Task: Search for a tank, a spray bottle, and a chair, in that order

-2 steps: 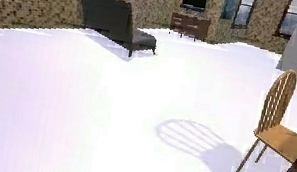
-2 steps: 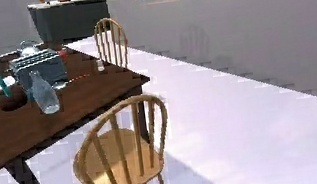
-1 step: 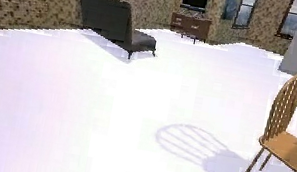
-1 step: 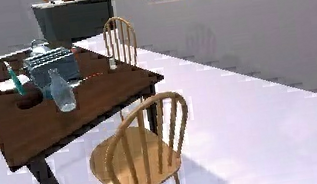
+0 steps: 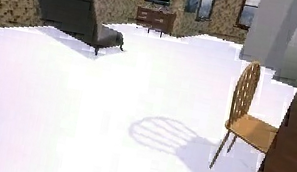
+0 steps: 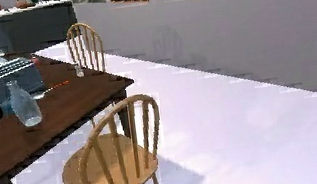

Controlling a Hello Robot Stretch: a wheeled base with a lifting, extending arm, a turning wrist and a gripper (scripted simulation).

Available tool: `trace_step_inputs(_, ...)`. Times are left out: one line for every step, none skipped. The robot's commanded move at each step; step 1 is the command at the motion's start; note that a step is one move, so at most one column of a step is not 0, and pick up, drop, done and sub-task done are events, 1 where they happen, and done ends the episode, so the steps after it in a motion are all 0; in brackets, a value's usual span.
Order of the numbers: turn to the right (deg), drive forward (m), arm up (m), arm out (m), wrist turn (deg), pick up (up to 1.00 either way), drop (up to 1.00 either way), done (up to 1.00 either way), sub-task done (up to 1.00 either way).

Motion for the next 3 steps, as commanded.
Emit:
trace_step_inputs(0.0, 0.45, 0.0, 0.0, 0.0, 0.0, 0.0, 0.0, 0.0)
trace_step_inputs(45.0, 0.0, 0.0, 0.0, 0.0, 0.0, 0.0, 0.0, 0.0)
trace_step_inputs(15.0, 0.0, 0.0, 0.0, 0.0, 0.0, 0.0, 0.0, 0.0)
